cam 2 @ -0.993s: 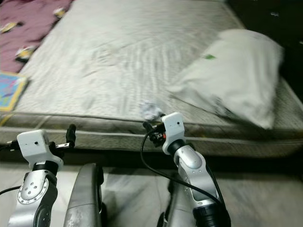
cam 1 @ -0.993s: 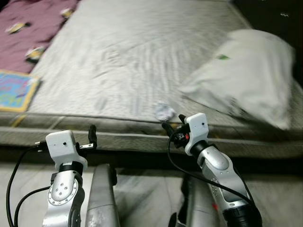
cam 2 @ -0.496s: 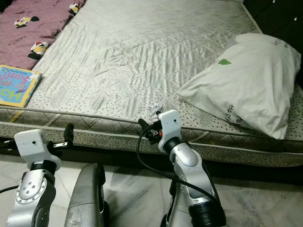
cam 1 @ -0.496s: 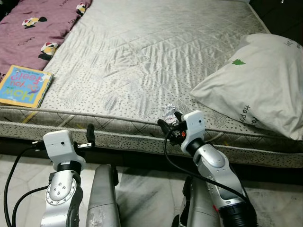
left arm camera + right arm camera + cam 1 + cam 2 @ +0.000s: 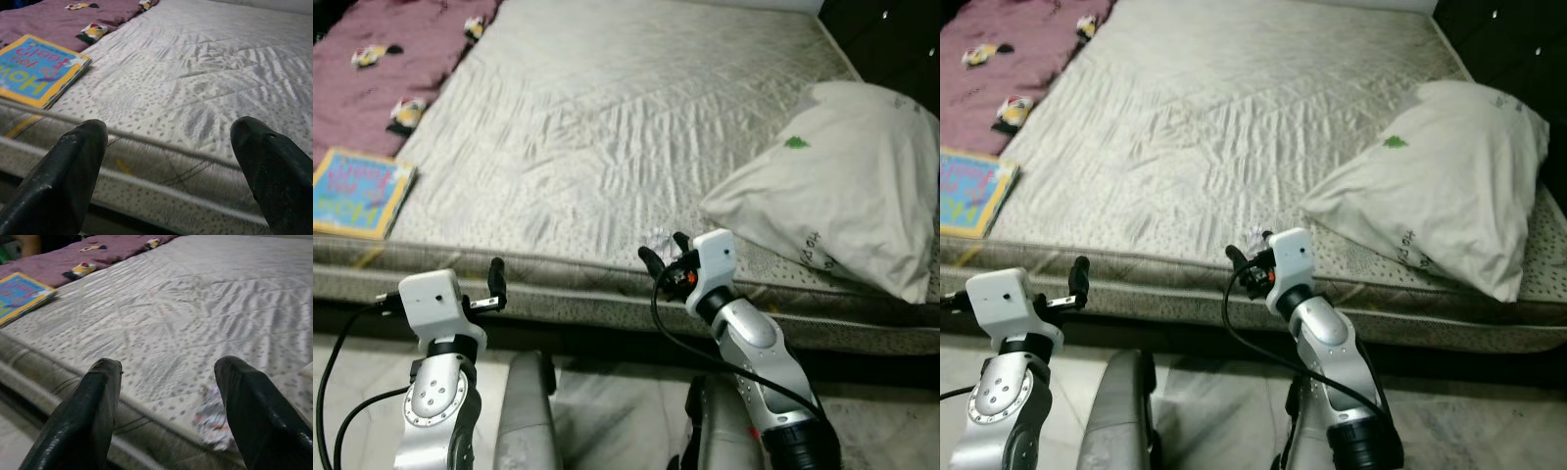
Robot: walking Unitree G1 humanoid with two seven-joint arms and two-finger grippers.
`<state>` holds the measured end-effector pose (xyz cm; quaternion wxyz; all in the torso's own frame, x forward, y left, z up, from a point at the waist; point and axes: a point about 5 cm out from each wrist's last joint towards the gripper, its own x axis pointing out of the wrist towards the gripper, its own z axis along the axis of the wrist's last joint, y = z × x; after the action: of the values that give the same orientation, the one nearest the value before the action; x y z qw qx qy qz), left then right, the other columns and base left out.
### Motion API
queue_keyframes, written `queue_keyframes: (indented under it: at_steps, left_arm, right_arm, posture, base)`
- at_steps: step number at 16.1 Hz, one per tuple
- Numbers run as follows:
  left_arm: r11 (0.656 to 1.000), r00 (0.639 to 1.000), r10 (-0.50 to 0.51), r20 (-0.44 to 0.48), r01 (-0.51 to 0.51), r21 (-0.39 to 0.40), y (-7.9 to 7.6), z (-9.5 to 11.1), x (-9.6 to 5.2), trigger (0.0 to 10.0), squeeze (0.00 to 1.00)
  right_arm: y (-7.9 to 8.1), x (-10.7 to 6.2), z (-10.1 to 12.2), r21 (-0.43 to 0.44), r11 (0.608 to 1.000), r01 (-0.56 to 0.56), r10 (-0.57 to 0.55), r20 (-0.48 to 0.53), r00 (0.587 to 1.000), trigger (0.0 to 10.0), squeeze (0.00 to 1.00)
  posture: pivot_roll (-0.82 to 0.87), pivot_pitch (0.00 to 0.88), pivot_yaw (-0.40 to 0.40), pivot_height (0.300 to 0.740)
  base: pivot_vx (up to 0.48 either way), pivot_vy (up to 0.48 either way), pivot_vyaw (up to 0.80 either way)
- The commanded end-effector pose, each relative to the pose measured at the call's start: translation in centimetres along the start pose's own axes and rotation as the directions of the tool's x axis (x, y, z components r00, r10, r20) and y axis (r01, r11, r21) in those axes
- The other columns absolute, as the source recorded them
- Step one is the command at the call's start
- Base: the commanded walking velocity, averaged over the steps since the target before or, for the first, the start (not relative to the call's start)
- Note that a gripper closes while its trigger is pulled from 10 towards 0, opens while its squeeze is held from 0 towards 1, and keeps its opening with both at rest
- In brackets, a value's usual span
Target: Clean up the room
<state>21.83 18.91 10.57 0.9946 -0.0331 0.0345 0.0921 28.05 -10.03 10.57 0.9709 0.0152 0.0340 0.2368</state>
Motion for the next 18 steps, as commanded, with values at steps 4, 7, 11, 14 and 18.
queue_keyframes:
  at_steps: [4, 7, 11, 14, 18]
  left_arm:
    - [1.000, 1.000, -0.011, -0.003, 0.011, -0.001, -0.2, 0.0, 0.0, 10.0, 0.00]
    - [1.000, 1.000, 0.010, -0.018, -0.010, 0.009, -0.2, -0.1, 0.0, 10.0, 0.00]
    - [1.000, 0.999, 0.029, -0.027, -0.029, 0.006, 0.0, -0.1, -0.3, 10.0, 0.00]
    - [0.999, 0.999, 0.038, -0.031, -0.038, 0.006, 0.2, 0.2, -0.8, 10.0, 0.00]
    - [0.999, 0.998, 0.037, -0.042, -0.036, 0.012, 0.8, 0.8, -1.5, 10.0, 0.00]
  right_arm:
    - [-0.7, 0.1, 0.0, 0.035, 0.998, 0.044, -0.043, -0.005, 0.999, 10.0, 0.00]
    - [-0.5, 0.1, 0.1, 0.035, 0.999, 0.026, -0.026, 0.002, 1.000, 10.0, 0.00]
    - [0.2, 0.4, 0.2, -0.023, 0.999, -0.035, 0.035, 0.000, 0.999, 10.0, 0.00]
    - [0.5, 1.1, 0.1, -0.028, 0.999, -0.040, 0.040, -0.003, 0.999, 10.0, 0.00]
    - [1.5, 2.0, 0.0, 0.004, 0.999, -0.035, 0.035, 0.000, 0.999, 10.0, 0.00]
  posture:
    - [0.03, 0.070, -0.048, 0.534]
    - [0.03, 0.076, -0.049, 0.534]
    - [0.05, 0.095, -0.053, 0.534]
    - [0.07, 0.121, -0.052, 0.534]
    - [0.09, 0.177, -0.043, 0.534]
  base:
    - [0.304, 0.000, 0.00]
    - [0.000, 0.000, 0.00]
    - [0.000, 0.000, 0.20]
    - [0.000, 0.000, 0.72]
    - [0.000, 0.000, 0.00]
